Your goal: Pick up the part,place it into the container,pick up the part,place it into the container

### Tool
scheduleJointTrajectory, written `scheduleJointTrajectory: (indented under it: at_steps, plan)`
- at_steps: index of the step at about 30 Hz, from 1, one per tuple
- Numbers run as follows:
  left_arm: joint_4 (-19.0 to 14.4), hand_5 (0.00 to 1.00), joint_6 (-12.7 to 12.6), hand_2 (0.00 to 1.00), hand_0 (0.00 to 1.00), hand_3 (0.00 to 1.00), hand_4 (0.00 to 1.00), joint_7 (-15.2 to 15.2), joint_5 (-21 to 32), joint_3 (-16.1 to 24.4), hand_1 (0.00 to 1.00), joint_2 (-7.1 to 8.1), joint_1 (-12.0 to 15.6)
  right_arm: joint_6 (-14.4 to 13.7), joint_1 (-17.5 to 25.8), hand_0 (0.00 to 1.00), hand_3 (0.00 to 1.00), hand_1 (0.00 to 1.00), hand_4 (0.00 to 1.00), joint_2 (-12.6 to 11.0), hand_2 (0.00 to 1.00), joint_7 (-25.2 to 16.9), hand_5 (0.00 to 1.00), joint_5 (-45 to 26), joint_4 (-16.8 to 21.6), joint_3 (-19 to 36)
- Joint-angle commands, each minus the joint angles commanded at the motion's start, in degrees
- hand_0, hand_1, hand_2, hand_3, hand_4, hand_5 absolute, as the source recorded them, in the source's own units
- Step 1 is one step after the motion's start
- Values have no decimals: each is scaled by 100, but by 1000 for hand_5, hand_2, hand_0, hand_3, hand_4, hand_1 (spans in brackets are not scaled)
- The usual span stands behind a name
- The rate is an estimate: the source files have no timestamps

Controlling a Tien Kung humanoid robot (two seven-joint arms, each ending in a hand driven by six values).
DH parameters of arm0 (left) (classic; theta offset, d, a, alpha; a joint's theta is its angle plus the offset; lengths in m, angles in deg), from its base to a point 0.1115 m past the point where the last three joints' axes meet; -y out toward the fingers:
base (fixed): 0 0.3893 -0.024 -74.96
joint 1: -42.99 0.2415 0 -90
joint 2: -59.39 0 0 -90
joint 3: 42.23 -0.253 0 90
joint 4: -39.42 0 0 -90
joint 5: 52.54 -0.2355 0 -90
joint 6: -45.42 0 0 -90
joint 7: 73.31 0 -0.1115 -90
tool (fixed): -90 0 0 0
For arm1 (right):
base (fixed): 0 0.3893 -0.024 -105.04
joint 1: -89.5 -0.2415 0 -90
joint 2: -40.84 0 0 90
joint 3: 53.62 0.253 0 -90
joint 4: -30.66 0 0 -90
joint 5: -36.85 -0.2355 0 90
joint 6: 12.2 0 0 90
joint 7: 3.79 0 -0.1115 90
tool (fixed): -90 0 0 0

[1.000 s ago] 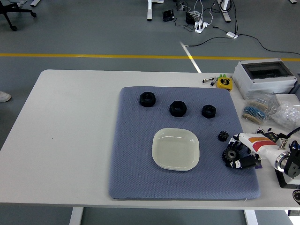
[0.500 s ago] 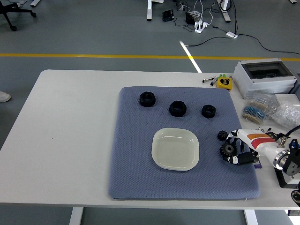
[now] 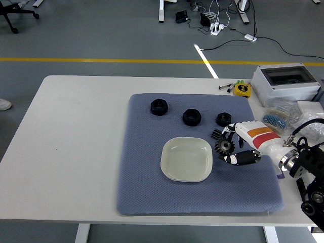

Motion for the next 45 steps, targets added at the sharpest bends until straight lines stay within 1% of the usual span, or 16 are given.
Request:
scheduleJointTrajectory:
  at_steps: [1,4,6,8,12,16,22,23,28,29,34,35,38,41,42,45]
  plan:
    - [0,628,1,672,704,581,672,0,0,1,647,0,1,8,-28,107,453,252,783,10,356,3,181,-5,-3,-25]
    - [0,628,-6,672,704,581,672,-7,29,-17,647,6,6,151,-225,107,453,252,783,60,356,63,181,-41,-128,-148]
    - [3,630,-15,672,703,581,673,-20,69,-34,647,18,15,242,-259,109,459,251,778,41,358,121,191,3,-180,-133]
    - [8,630,-16,672,703,581,673,-15,60,-14,647,25,31,272,-260,109,459,251,778,14,358,147,191,7,-180,-117]
    - [22,630,-27,670,703,580,673,-3,49,33,646,32,88,287,-286,108,460,253,772,-22,362,170,202,-20,-112,-157]
    - [25,630,-1,670,703,580,673,25,-58,87,646,36,94,276,-396,108,460,253,772,-7,362,171,202,-91,-61,-379]
    - [29,629,-5,671,703,580,672,31,-64,104,647,31,102,233,-630,113,464,263,763,134,368,149,213,-244,-52,-901]
    - [29,630,-9,672,703,580,673,26,-47,97,647,32,107,206,-675,126,467,282,754,181,387,134,227,-292,-95,-995]
    - [28,630,-12,672,703,580,673,23,-24,87,647,28,113,-9,-919,126,467,282,754,440,387,55,227,-548,-508,-1389]
    - [27,629,-13,671,703,581,672,22,-17,87,647,29,114,-78,-992,144,475,325,719,512,421,53,270,-568,-637,-1471]
    - [24,629,-13,671,703,581,672,20,-11,84,647,33,111,-203,-1230,144,475,325,719,692,421,47,270,-525,-1049,-1650]
    - [24,630,-13,670,703,581,673,20,-13,85,647,33,110,-205,-1248,153,511,368,795,703,470,45,303,-523,-1077,-1659]
    - [24,630,-10,670,703,581,673,25,-30,97,647,36,110,-154,-1340,153,511,368,795,765,470,24,303,-483,-1220,-1696]
    - [22,630,-7,670,703,581,673,27,-36,100,647,37,108,-5,-1389,153,511,368,795,794,470,8,303,-431,-1309,-1732]
    - [22,630,-7,670,703,581,673,27,-34,97,646,37,108,18,-1394,169,642,405,935,798,549,0,347,-419,-1326,-1741]
    - [21,630,-7,670,703,581,673,29,-40,105,646,35,109,48,-1397,169,642,405,935,811,549,-47,347,-374,-1387,-1781]
